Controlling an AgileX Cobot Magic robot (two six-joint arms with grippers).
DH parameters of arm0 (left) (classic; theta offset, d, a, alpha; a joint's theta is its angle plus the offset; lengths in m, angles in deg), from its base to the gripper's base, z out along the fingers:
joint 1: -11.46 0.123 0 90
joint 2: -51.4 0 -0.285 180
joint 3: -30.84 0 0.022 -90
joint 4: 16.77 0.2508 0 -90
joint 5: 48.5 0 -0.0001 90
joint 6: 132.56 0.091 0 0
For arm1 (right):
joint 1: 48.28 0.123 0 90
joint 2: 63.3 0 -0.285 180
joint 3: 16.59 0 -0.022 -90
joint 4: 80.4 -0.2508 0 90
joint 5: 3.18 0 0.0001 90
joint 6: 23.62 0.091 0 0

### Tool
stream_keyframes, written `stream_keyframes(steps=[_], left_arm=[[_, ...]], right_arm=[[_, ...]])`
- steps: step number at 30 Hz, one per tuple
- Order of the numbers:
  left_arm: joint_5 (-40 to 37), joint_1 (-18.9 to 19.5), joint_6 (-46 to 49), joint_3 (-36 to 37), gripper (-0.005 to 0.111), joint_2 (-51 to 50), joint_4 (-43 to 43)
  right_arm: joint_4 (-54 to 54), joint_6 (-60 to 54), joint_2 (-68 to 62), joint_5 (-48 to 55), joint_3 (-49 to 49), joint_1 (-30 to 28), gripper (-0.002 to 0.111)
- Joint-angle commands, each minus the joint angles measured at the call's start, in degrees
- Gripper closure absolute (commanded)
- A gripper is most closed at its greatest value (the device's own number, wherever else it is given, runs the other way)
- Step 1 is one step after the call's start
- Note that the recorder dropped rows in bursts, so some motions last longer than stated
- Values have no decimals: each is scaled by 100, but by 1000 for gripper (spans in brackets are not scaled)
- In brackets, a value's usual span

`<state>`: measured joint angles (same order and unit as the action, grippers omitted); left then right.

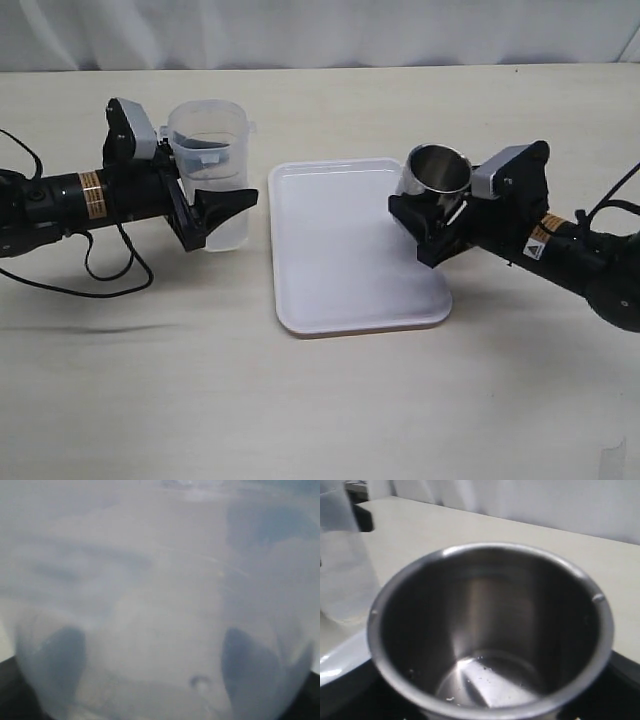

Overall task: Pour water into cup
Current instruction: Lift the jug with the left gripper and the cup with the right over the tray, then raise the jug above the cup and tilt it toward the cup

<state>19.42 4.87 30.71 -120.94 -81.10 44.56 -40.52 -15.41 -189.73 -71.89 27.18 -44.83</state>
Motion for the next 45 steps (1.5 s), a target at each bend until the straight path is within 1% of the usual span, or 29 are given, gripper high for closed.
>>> stream_keyframes(steps=[1,2,3,5,7,8,11,13,18,22,27,30,34,38,42,45], left_arm=[[203,-15,-289,-38,107,320,-53],[203,-15,-289,-38,107,320,-53],[203,-15,-289,-38,107,320,-53],[203,-15,-289,-49,107,319,-65],[203,-15,-386,-132,107,319,-41],[203,-15,-684,-223,107,319,-26],[203,-30,-914,-471,107,319,165],[203,-150,-1030,-660,107,319,165],[181,-609,-1052,-1170,107,319,130],[-413,-935,-1052,-1537,107,319,103],[-637,-1133,-1052,-1795,107,319,92],[-723,-1159,-1148,-1869,107,319,80],[-926,-1147,-1186,-1872,107,319,76],[-1085,-1147,-1186,-1872,107,319,76],[-1125,-1147,-1129,-1884,107,319,-55],[-1354,-1147,-1129,-2020,107,319,-57]], right_arm=[[1602,1213,61,256,-696,2,104],[1985,1442,61,267,-877,2,104],[2126,1554,61,287,-956,2,104],[2324,1732,61,662,-1124,78,104],[2642,1732,61,1056,-1327,314,104],[2683,1758,61,1202,-1395,471,104],[2602,1705,61,1192,-1455,588,104],[2534,1682,30,1192,-1512,588,104],[2534,1693,-134,1192,-1657,602,104],[2518,1709,-211,1166,-1788,602,104],[2504,1709,-103,1118,-1788,588,104],[2504,1709,22,1168,-1788,588,104],[2444,1891,146,1365,-1788,444,104],[2406,2243,231,1330,-1777,67,104],[2358,2254,231,1271,-1703,-289,104],[2427,2254,231,1122,-1681,-377,104]])
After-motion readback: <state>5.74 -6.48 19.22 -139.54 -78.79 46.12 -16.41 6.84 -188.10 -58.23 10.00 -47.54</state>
